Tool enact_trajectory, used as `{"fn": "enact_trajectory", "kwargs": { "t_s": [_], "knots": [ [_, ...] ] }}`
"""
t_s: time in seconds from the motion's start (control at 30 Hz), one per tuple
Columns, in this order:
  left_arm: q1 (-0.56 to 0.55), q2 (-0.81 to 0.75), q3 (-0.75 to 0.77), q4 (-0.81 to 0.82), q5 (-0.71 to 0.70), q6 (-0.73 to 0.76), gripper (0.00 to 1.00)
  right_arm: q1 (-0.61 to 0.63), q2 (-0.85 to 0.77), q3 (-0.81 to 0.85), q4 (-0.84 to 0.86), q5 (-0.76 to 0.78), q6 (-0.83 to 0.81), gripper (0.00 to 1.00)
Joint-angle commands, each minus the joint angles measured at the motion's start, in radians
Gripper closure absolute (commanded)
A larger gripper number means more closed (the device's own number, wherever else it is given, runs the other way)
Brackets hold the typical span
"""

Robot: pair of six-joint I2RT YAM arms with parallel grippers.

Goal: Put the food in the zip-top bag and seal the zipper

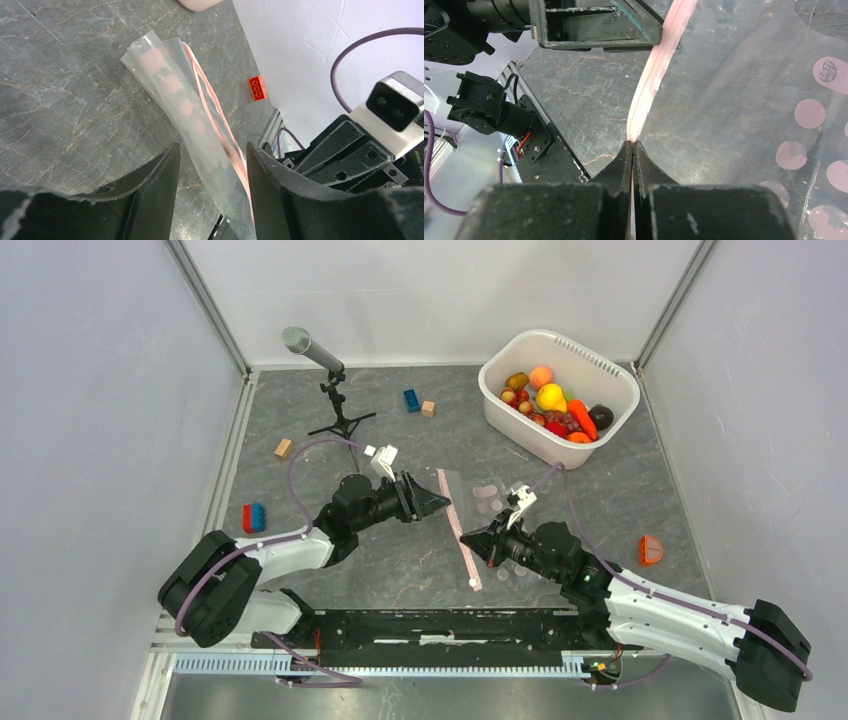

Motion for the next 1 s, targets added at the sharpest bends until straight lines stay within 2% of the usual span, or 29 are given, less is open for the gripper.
{"fn": "enact_trajectory", "kwargs": {
  "t_s": [0.0, 0.17, 0.33, 0.63, 0.97],
  "knots": [
    [-0.005, -0.057, -0.013, 0.063, -0.018, -0.017, 0.41, 0.005, -0.002, -0.011, 0.036, 0.041, 0.009, 1.0],
    [-0.005, -0.107, -0.037, 0.014, -0.074, 0.004, 0.4, 0.003, -0.008, -0.018, 0.04, 0.058, 0.02, 1.0],
    [-0.004, -0.13, -0.039, -0.107, -0.142, 0.022, 0.41, 0.004, -0.009, -0.018, 0.046, 0.052, 0.021, 1.0],
    [-0.005, -0.07, 0.013, -0.094, -0.101, 0.006, 0.41, 0.005, 0.0, -0.014, 0.056, 0.022, 0.014, 1.0],
    [-0.005, -0.054, 0.0, -0.022, -0.09, -0.023, 0.4, 0.004, 0.013, -0.011, 0.06, -0.001, 0.005, 1.0]
  ]
}}
